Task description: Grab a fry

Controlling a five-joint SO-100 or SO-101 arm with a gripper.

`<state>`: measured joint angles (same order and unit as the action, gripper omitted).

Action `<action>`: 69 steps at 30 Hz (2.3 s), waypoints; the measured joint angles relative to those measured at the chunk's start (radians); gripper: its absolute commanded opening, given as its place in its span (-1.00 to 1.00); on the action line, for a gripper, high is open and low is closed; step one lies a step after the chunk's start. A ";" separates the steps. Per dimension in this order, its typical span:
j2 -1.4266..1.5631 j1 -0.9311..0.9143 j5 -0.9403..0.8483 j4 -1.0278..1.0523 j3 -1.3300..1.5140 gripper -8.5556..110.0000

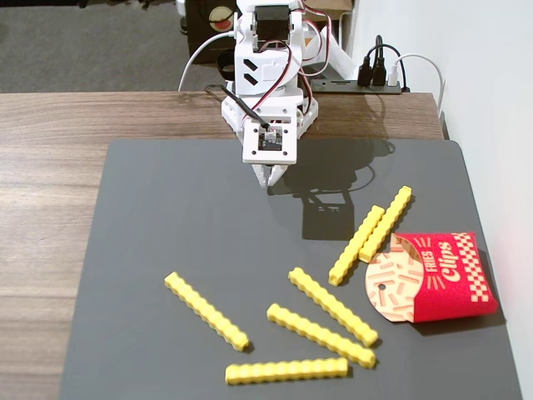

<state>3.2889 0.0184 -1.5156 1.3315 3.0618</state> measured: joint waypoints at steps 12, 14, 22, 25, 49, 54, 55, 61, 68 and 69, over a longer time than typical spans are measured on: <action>0.000 -0.012 -0.058 0.006 0.000 -0.85; 0.000 -0.012 -0.058 0.006 0.000 -0.85; -0.038 -0.012 -0.061 -0.008 0.000 -0.85; -0.123 -0.012 -0.061 -0.034 -0.012 -0.85; -0.948 -0.012 -0.114 -0.051 -0.693 -0.85; -1.101 -0.009 -0.178 -0.034 -0.857 -0.85; -1.127 -0.009 -0.192 -0.032 -0.881 -0.85; -1.287 0.003 -0.282 -0.075 -1.012 -0.84; -1.445 0.009 -0.393 -0.135 -1.129 -0.59; -1.474 0.009 -0.410 -0.135 -1.152 -0.57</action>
<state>1.8147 0.0276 -1.9251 1.1965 1.9098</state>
